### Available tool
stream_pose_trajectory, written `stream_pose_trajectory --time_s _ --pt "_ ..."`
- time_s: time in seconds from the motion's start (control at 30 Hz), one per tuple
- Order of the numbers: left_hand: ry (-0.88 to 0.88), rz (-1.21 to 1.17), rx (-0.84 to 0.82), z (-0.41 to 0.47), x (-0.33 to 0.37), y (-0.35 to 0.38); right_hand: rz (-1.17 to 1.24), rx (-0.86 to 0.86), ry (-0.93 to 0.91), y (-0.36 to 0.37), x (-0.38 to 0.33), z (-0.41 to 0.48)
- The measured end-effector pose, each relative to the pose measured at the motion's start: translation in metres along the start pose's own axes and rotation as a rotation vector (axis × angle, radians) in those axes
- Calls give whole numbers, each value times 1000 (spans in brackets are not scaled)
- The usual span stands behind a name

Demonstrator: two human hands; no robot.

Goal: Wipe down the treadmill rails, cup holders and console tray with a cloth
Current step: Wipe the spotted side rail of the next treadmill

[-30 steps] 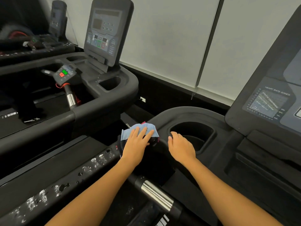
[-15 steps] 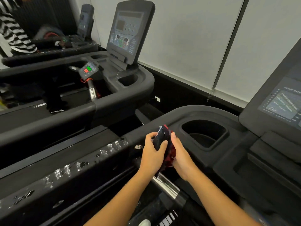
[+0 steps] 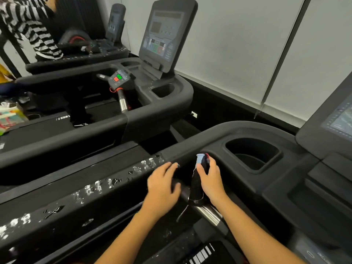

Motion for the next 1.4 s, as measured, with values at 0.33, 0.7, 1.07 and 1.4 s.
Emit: stream_pose_trajectory --time_s 0.33,0.7,1.07,1.4 --pt "-143 486 -97 12 -93 -56 -285 214 -173 69 -14 0" --pt "-142 511 -160 21 -98 -65 -150 282 -23 95 -16 -19" --pt "-146 521 -152 22 -92 -63 -251 74 87 128 -28 -46" --pt "-150 537 -190 23 -91 -64 -271 162 170 118 -35 -33"
Point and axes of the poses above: each hand's wrist, its own z-axis towards the middle knuckle, its own y-axis out of the palm, x = y × z, the point moved 2 cm from there along z, towards the middle knuckle, and after that the axes turned 2 degrees about -x, right-handed, at the moved point
